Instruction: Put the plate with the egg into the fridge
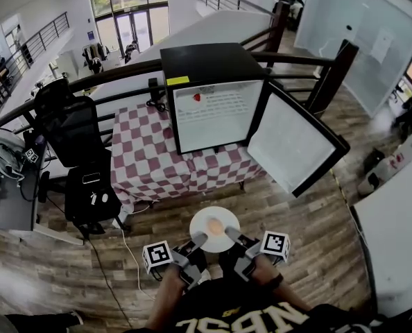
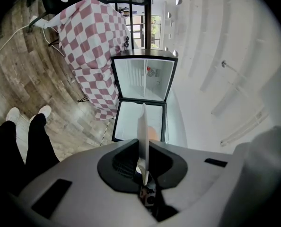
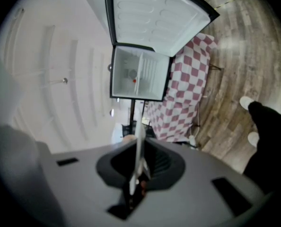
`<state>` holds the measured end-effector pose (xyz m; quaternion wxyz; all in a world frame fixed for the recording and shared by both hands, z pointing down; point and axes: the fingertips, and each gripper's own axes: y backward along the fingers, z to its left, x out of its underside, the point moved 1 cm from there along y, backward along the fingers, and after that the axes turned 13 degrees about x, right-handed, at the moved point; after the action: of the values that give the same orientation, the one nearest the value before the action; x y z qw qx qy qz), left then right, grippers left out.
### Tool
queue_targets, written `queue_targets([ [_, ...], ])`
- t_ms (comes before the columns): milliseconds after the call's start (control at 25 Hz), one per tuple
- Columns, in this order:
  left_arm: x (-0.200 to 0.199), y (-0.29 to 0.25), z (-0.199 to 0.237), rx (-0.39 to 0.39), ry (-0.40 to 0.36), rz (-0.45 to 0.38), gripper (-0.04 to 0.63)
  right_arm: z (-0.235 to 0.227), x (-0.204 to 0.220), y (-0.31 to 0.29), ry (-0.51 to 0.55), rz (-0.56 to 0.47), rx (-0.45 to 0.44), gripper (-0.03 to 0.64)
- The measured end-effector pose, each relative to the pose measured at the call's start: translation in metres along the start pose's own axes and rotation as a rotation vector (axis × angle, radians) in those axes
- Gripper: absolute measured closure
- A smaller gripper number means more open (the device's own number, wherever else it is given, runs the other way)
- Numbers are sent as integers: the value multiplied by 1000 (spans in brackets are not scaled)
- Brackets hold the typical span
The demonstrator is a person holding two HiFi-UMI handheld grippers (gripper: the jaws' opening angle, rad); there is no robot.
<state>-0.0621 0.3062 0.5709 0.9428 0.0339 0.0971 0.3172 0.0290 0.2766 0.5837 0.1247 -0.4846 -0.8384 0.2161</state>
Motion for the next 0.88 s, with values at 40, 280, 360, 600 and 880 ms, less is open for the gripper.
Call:
queue_targets([
  [40, -4, -3, 1, -8, 0, -4, 558, 1, -3, -4, -9, 0, -1, 577],
  [280, -43, -29, 5, -32, 35, -83, 557, 15, -37, -42, -65, 35, -20, 577],
  [360, -54, -45, 7, -38, 47, -112, 557, 19, -57, -54, -78, 39, -12, 577],
  [600, -95, -100, -2, 14, -19, -160, 557, 43, -119, -86, -29, 40, -23, 577],
  [880, -125, -169, -13, 102, -45, -133, 557, 68, -188, -95, 102, 14, -35, 577],
])
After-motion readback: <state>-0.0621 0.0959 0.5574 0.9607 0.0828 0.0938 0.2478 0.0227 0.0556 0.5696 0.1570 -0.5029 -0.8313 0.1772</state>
